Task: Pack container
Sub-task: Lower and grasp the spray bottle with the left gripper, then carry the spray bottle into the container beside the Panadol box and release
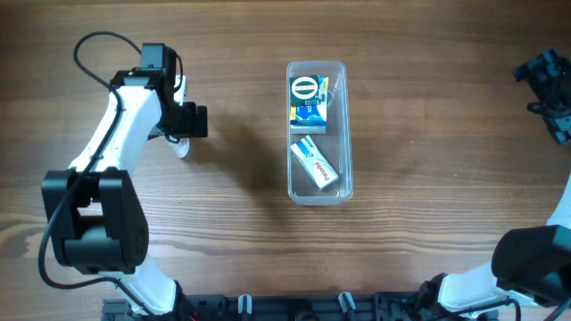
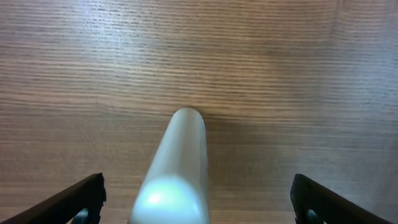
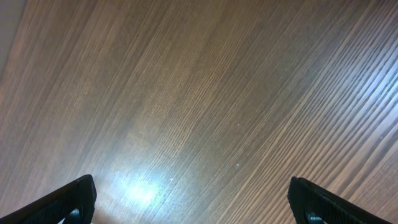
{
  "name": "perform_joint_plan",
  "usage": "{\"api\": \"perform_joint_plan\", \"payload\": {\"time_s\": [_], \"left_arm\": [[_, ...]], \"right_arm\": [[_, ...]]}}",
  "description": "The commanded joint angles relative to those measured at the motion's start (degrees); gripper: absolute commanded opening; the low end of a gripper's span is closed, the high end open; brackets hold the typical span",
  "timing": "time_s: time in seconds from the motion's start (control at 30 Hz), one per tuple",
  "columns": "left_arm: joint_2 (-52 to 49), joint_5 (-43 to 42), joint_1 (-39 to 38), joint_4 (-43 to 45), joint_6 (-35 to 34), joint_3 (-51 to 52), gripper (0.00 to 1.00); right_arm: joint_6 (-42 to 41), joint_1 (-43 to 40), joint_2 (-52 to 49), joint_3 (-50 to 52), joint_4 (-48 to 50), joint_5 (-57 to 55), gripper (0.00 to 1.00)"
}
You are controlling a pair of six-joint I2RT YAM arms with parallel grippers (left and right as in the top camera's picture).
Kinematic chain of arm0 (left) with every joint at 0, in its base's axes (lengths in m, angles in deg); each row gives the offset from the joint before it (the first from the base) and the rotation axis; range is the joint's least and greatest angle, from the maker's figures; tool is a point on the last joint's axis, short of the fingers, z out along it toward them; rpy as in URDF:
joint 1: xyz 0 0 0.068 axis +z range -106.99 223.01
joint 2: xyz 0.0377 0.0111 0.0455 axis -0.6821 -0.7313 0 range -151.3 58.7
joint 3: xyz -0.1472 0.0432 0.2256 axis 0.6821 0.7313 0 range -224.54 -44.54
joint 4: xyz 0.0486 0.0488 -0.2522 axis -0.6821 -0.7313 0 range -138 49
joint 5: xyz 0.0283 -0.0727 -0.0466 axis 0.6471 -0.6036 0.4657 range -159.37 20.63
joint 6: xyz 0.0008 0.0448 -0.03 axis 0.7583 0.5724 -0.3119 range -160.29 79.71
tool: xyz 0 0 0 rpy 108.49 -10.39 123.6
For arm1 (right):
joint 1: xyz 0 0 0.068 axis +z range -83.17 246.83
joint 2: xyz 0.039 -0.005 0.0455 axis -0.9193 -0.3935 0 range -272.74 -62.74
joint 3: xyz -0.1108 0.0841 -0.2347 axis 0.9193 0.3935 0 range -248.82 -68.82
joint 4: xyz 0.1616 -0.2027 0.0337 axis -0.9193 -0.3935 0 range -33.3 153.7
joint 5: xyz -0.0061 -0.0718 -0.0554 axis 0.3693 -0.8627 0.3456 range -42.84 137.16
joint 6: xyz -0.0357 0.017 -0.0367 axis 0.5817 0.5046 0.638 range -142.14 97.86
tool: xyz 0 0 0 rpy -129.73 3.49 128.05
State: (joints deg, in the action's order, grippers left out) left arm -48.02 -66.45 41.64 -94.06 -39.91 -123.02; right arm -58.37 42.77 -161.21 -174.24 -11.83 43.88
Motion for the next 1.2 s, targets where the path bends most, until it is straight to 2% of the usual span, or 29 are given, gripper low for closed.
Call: {"api": "perform_joint_plan", "payload": {"time_s": [0.0, 0.07, 0.23, 0.43, 0.57, 0.63, 0.67, 0.7, 0.8, 0.9, 1.0, 1.03, 1.07, 1.17], "left_arm": [[-1.90, -0.96, 0.17, -0.04, 0.90, 0.66, 0.94], [-1.95, -0.96, 0.28, -0.02, 0.90, 0.66, 0.85], [-1.95, -0.94, 0.28, 0.15, 0.85, 0.63, 0.72], [-1.92, -0.94, 0.26, 0.04, 0.68, 0.63, 0.68], [-1.92, -0.63, 0.26, -0.76, 0.63, 0.63, 0.53], [-1.92, -0.31, 0.26, -1.62, 0.46, 0.63, 0.52], [-1.92, -0.31, 0.26, -1.97, 0.46, 0.63, 0.62], [-1.92, -0.33, 0.26, -2.19, 0.46, 0.63, 0.65], [-1.92, -1.01, 0.26, -3.17, 0.46, 0.63, 0.67], [-1.92, -1.57, 0.26, -4.94, -0.28, 0.63, 0.60], [-1.92, -3.56, 0.26, -6.73, -1.07, 0.63, 0.59], [-1.92, -3.56, 0.26, -7.39, -1.31, 0.63, 0.56], [-1.92, -3.54, 0.26, -7.93, -1.31, 0.63, 0.47], [-1.92, -3.56, 0.26, -8.72, -2.69, 0.42, 0.43]], "right_arm": [[-0.85, 0.09, -0.81, 0.11, 0.13, -0.96, 1.00], [-0.85, 0.09, -0.81, 0.13, 0.13, -0.98, 1.00], [-0.87, 0.09, -0.81, 0.13, 0.13, -0.98, 1.00], [-0.85, 0.09, -0.81, 0.13, 0.13, -0.98, 1.00], [-0.85, 0.09, -0.81, 0.13, 0.13, -0.98, 1.00], [-0.85, 0.09, -0.81, 0.13, 0.13, -0.98, 1.00], [-0.83, 0.09, -0.81, 0.13, 0.13, -0.98, 1.00], [-0.83, 0.09, -0.81, 0.13, 0.13, -0.98, 1.00], [-0.85, 0.09, -0.81, 0.13, 0.13, -0.96, 1.00], [-0.85, 0.09, -0.81, 0.13, 0.13, -0.98, 1.00], [-0.85, 0.09, -0.81, 0.13, 0.13, -0.98, 1.00], [-0.83, 0.09, -0.81, 0.13, 0.13, -0.98, 1.00], [-0.87, 0.09, -0.81, 0.13, 0.13, -0.98, 1.00], [-0.85, 0.09, -0.81, 0.13, 0.13, -0.98, 1.00]]}}
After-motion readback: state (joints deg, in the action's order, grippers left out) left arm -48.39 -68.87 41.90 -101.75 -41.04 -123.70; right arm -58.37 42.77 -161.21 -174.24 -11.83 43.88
